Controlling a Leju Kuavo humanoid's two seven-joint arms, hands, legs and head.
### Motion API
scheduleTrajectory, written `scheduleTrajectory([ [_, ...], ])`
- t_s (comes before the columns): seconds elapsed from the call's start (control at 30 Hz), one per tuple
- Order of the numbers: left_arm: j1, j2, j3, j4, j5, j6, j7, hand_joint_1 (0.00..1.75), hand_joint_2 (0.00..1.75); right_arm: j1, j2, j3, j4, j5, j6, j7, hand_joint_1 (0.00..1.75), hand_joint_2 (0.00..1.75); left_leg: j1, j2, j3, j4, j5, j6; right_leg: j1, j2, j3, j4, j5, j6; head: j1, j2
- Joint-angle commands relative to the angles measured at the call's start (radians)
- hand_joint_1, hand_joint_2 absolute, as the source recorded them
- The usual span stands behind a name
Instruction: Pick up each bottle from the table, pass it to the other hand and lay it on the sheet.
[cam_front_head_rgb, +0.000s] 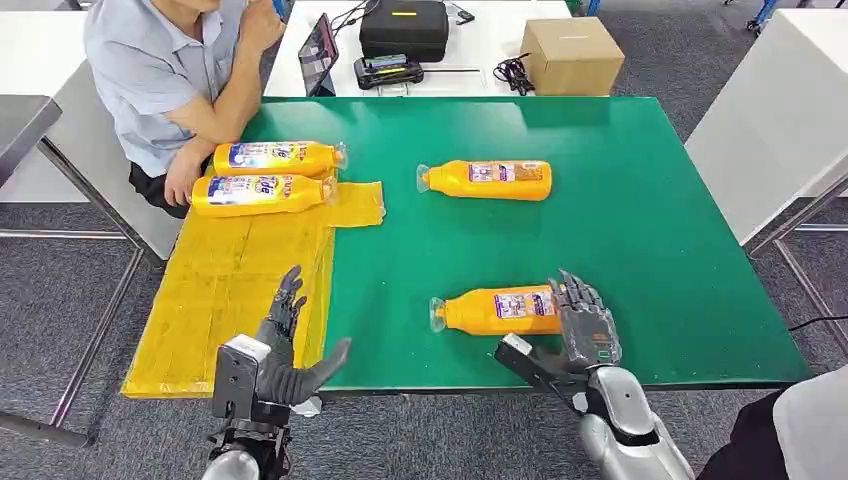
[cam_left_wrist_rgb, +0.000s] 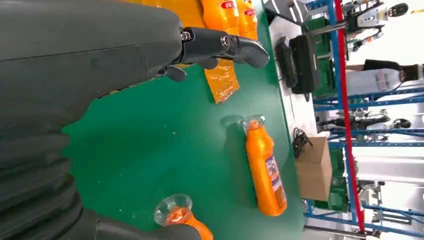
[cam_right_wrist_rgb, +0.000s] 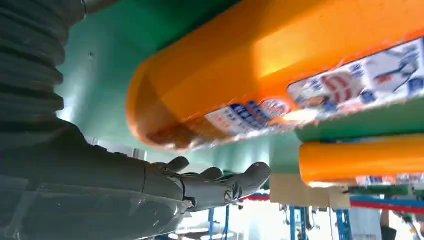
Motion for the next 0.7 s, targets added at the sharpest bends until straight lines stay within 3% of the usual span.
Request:
scheduleTrajectory([
  [0.03,-0.039,0.024,-0.030,0.065,-0.002,-0.014,0.007,0.00,1.75,-0.069,0.007,0.040,0.113,0.045,-0.008,0.015,0.00,1.75,0.001,0.001,0.003,-0.001,-0.001,-0.002,0.001,0.001,0.003,-0.001,-0.001,-0.002,0.000,0.000],
  [0.47,-0.044,0.028,-0.041,0.071,0.012,-0.027,0.009,0.00,1.75,-0.152,0.019,0.087,0.192,0.099,-0.033,0.020,0.00,1.75,0.001,0.002,0.003,0.000,-0.001,-0.002,0.001,0.002,0.003,-0.001,0.000,-0.002,0.000,0.000],
  [0.7,-0.051,0.026,-0.044,0.094,-0.005,-0.020,0.018,0.00,1.75,-0.176,0.018,0.104,0.228,0.079,0.028,0.031,0.00,1.75,0.003,0.004,0.006,0.000,-0.003,-0.004,0.003,0.003,0.006,-0.001,-0.001,-0.004,0.000,0.000],
])
